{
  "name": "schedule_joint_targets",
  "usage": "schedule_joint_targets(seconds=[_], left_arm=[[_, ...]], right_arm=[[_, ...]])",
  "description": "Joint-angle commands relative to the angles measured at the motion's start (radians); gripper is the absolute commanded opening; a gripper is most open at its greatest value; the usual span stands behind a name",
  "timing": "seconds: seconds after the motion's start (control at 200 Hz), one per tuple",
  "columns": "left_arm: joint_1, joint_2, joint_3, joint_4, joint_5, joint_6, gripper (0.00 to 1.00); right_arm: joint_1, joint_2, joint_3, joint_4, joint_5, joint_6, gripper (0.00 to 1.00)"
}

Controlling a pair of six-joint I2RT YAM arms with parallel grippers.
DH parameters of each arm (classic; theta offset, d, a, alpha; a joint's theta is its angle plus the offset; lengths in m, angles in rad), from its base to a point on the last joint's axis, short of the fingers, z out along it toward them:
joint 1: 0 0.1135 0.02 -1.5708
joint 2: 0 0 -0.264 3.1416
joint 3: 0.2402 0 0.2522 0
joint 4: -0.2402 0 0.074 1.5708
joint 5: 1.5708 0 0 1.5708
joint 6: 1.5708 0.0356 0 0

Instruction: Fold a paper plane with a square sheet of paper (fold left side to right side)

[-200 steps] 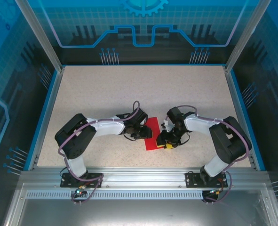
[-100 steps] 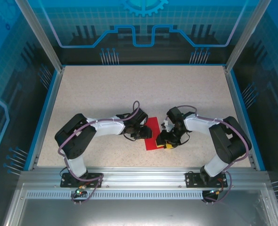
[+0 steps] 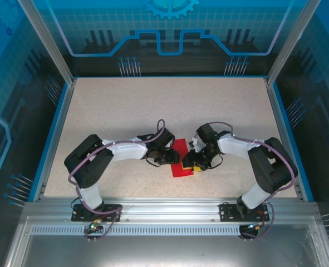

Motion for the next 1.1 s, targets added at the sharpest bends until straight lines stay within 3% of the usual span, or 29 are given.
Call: schedule_joint_targets(seconds=[0.0,0.65,1.095], left_arm=[[-0.008,-0.028,-0.020,-0.025,-0.027,0.014,0.41],[-0.004,-0.076,-0.036,-0.003,-0.036,0.027,0.41],[0.035,-0.364,-0.156,0.003,-0.106,0.073,0.59]], right_arm=[[-0.008,-0.014,0.018,0.016,-0.034,0.005,0.52],[-0.082,0.109,0.056,0.095,-0.145,-0.019,0.50],[-0.088,0.160,0.070,0.106,-0.140,0.019,0.46]])
